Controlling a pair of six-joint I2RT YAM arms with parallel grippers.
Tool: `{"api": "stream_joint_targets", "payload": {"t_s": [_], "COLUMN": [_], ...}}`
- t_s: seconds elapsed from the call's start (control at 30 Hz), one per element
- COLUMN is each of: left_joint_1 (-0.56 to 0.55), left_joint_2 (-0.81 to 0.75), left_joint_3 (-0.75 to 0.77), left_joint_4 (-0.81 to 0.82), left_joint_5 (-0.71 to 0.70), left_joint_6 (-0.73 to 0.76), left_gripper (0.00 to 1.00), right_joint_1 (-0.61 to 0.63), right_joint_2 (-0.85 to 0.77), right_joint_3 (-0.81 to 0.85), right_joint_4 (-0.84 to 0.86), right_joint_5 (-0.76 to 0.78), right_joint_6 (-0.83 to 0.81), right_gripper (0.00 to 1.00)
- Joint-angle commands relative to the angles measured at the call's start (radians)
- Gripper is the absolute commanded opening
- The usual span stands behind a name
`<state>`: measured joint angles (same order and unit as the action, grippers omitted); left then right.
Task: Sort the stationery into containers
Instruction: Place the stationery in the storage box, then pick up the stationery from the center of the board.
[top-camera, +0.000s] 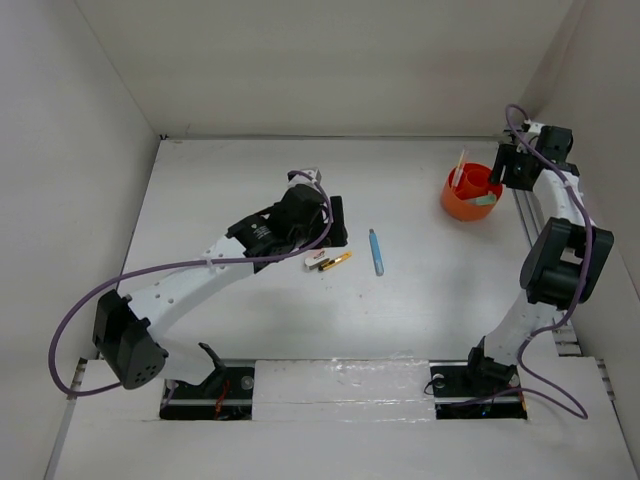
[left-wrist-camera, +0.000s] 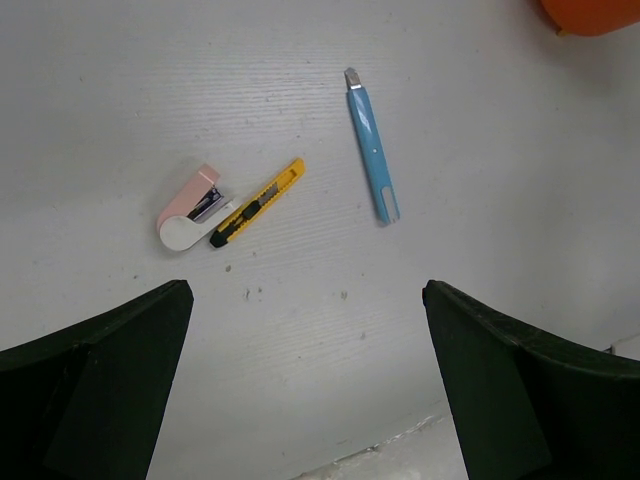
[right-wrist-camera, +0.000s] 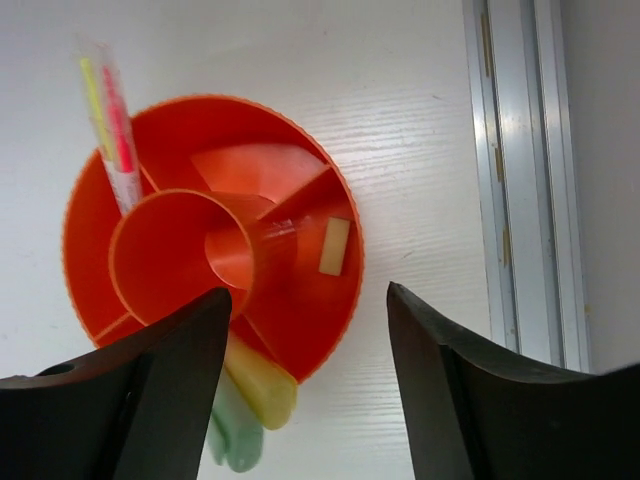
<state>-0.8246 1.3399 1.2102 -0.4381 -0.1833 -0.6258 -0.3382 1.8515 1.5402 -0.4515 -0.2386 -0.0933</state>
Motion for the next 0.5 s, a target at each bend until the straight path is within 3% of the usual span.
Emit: {"api": "stream_joint_targets", "payload": {"t_s": [0.0,0.1,0.27,0.47], "left_joint_1": [-0.002,-0.002,-0.002,0.01], "left_joint_2": [0.01,0.021,0.021,0.088], "left_joint_3": [-0.012,-0.012,-0.012,0.028], "left_joint_4": [0.024,0.024,0.015,-0.019], "left_joint_5": [0.004,-0.005,-0.024,-0.054], "left_joint_6": [0.005,0.005,-0.005,-0.035], "left_gripper": [1.0,1.0,1.0,1.0], "right_joint_1": [0.044,0.074,0.111,0.266], "right_joint_2": [-0.08,-0.089,-0.095,-0.179], "right_joint_3": [0.04,0.073,0.11,0.063], "right_joint_4": [0.08,0.064,0.03,0.04], "right_joint_5": [0.056,0.148,0.148,0.18], "right_joint_6": [0.041,0.052,0.052,-0.002], "right_gripper": [0.7,0.83,0.83,0.84]}}
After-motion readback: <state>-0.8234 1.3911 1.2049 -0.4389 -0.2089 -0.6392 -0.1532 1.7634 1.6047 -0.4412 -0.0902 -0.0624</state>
